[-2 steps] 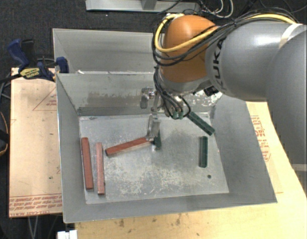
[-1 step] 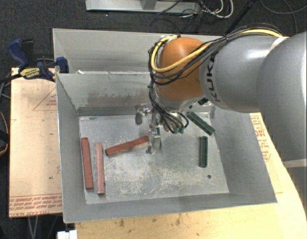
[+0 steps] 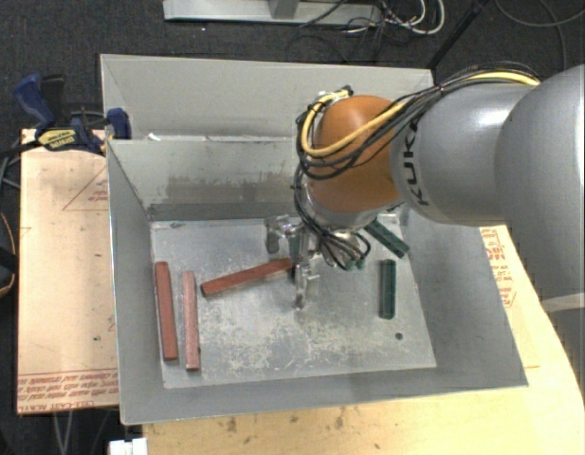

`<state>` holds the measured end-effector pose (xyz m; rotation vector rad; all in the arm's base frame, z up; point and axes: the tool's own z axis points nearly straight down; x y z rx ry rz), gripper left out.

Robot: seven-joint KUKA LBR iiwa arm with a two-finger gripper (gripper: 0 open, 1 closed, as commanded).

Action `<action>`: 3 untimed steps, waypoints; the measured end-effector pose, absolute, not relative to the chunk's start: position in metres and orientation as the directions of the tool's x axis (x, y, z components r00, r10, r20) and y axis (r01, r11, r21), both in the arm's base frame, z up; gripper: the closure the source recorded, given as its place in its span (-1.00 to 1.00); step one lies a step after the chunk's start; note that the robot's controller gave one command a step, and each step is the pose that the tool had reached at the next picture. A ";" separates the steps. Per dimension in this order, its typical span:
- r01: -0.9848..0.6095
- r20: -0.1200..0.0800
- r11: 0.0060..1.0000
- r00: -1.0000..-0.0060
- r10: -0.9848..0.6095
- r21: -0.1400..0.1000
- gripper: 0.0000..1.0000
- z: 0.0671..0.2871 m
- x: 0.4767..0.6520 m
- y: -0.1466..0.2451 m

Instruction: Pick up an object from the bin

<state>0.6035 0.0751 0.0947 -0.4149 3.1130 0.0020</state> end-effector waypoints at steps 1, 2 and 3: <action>-0.114 -0.002 0.993 -0.993 -0.114 0.003 1.00 0.071 0.593 0.121; -0.114 -0.002 0.994 -0.994 -0.114 0.003 1.00 0.071 0.593 0.121; -0.100 -0.004 0.995 -0.995 -0.100 0.001 1.00 0.204 0.621 0.100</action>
Offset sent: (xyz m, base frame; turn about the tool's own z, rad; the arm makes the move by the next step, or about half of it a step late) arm 0.0000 0.0000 0.0000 0.0000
